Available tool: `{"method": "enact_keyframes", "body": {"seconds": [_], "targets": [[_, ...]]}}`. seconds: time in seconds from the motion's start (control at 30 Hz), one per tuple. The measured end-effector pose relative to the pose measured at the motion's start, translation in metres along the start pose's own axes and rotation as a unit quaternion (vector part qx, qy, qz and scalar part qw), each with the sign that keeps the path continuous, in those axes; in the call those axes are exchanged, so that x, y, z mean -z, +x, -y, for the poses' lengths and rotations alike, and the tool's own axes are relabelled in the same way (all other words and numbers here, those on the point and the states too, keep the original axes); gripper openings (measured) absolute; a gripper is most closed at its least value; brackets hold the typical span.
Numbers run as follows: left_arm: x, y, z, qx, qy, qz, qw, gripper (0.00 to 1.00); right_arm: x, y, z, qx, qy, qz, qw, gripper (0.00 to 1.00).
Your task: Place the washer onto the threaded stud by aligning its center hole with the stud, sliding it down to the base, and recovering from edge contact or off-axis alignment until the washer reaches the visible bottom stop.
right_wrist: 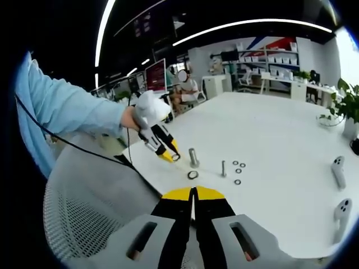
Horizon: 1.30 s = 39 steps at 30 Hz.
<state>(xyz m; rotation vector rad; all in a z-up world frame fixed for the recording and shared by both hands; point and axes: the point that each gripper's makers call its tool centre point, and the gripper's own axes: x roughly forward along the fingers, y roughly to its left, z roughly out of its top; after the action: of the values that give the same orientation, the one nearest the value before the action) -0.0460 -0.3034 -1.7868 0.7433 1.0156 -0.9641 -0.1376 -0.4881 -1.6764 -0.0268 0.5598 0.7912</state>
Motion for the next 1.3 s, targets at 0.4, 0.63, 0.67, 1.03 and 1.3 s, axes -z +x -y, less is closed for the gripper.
{"method": "enact_keyframes", "body": {"seconds": [0.4, 0.63, 0.67, 1.03, 1.3], "targets": [[-0.023, -0.017, -0.007, 0.000, 0.032, 0.019, 0.9993, 0.19, 0.004, -0.001, 0.008, 0.023, 0.016, -0.010, 0.9996, 0.06], [-0.037, -0.012, -0.023, 0.002, 0.052, 0.024, 0.9983, 0.19, 0.014, 0.000, 0.010, 0.026, 0.025, -0.037, 0.9987, 0.08], [-0.037, -0.011, -0.024, 0.003, 0.055, 0.024, 0.9982, 0.19, 0.014, 0.000, 0.011, 0.027, 0.028, -0.037, 0.9985, 0.08], [-0.040, 0.004, -0.031, 0.016, 0.075, 0.020, 0.9969, 0.19, 0.017, -0.001, 0.015, 0.039, 0.034, -0.044, 0.9977, 0.08], [-0.039, 0.010, -0.033, 0.011, 0.081, 0.009, 0.9966, 0.19, 0.018, -0.002, 0.015, 0.040, 0.038, -0.045, 0.9975, 0.08]]}}
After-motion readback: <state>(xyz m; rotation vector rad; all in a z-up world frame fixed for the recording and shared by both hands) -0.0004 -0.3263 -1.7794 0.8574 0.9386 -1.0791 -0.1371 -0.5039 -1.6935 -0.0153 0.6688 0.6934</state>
